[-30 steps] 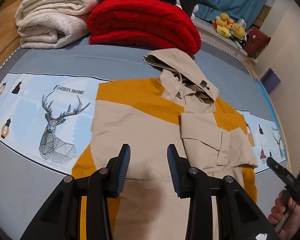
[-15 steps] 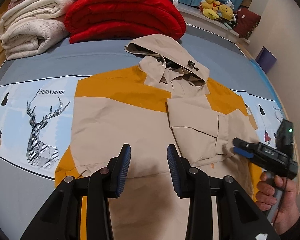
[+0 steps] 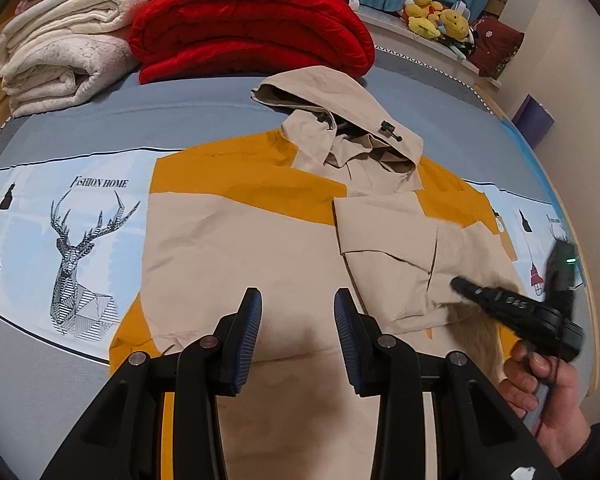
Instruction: Fold large clothes
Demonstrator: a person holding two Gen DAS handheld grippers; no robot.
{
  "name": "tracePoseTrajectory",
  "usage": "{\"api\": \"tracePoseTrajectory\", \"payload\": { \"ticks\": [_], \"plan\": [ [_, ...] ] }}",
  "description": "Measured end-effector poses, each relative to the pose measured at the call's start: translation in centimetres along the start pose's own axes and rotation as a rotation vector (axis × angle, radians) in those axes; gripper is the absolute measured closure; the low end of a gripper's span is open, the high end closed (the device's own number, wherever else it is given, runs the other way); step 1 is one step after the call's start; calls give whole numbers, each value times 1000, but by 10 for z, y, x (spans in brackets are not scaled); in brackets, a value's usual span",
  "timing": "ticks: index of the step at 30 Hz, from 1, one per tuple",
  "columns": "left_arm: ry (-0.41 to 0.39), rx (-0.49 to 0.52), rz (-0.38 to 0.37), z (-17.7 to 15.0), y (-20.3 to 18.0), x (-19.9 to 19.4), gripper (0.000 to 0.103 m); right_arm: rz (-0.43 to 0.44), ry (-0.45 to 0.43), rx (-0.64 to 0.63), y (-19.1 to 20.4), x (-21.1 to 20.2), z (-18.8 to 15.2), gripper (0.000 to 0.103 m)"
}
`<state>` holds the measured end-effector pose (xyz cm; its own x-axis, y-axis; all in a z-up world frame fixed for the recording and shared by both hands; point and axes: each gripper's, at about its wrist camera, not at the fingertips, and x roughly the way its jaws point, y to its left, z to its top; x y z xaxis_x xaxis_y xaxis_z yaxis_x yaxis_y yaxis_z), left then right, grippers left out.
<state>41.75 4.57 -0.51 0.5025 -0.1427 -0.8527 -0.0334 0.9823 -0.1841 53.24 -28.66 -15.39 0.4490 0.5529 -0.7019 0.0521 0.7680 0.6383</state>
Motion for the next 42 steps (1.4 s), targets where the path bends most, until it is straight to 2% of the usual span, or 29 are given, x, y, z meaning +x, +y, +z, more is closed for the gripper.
{"api": "tracePoseTrajectory", "payload": {
  "ticks": [1,3,4,5,7,8,9,11,13,17,19,21,23,28,31,35,36,37,38,40,41,42],
  "plan": [
    [-1,-4,2,0,2,0,69,32,-24,-37,13,-7,0,94],
    [0,-16,6,2,6,-1,69,178,-74,-153,51,-25,-5,94],
    [0,-24,10,3,9,-1,69,224,-80,-196,64,-30,-7,94],
    [-1,-33,14,4,13,-2,69,293,-70,-269,87,-37,-12,93],
    [-5,-53,21,6,20,-3,69,344,-35,-322,110,-43,-16,89],
    [-5,-67,25,7,24,-4,69,331,-21,-339,120,-46,-18,82],
    [-6,-88,27,9,30,-5,69,292,-34,-345,124,-51,-20,68],
    [-5,-120,31,11,41,-5,69,202,-85,-350,125,-66,-23,54],
    [3,-151,39,11,51,-4,71,76,-105,-335,122,-79,-22,53],
    [29,-241,8,10,75,3,71,-75,-138,-249,99,-107,-17,53],
    [54,-301,-6,7,89,10,71,-108,-162,-179,70,-117,-16,53],
    [90,-360,-14,0,104,21,71,-148,-138,-69,36,-113,-12,53],
    [131,-396,-32,-7,111,33,71,-149,-98,40,2,-105,-8,53],
    [219,-476,-105,-23,124,71,71,-213,-13,162,-53,-79,-1,53],
    [252,-505,-111,-29,126,87,71,-227,-2,265,-82,-73,-1,53],
    [265,-512,-117,-32,124,97,71,-227,6,327,-98,-69,-1,53],
    [262,-511,-121,-32,125,97,74,-221,4,344,-102,-69,-1,53],
    [252,-504,-131,-31,124,97,86,-219,-9,368,-106,-71,0,53],
    [245,-494,-124,-29,123,96,90,-222,-20,379,-108,-72,1,54],
    [208,-470,-109,-25,122,88,103,-221,-37,385,-109,-76,3,65],
    [174,-465,-114,-21,122,79,103,-210,-43,385,-109,-77,4,86],
    [134,-459,-111,-16,123,69,103,-208,-53,391,-107,-80,4,93]
  ]
}}
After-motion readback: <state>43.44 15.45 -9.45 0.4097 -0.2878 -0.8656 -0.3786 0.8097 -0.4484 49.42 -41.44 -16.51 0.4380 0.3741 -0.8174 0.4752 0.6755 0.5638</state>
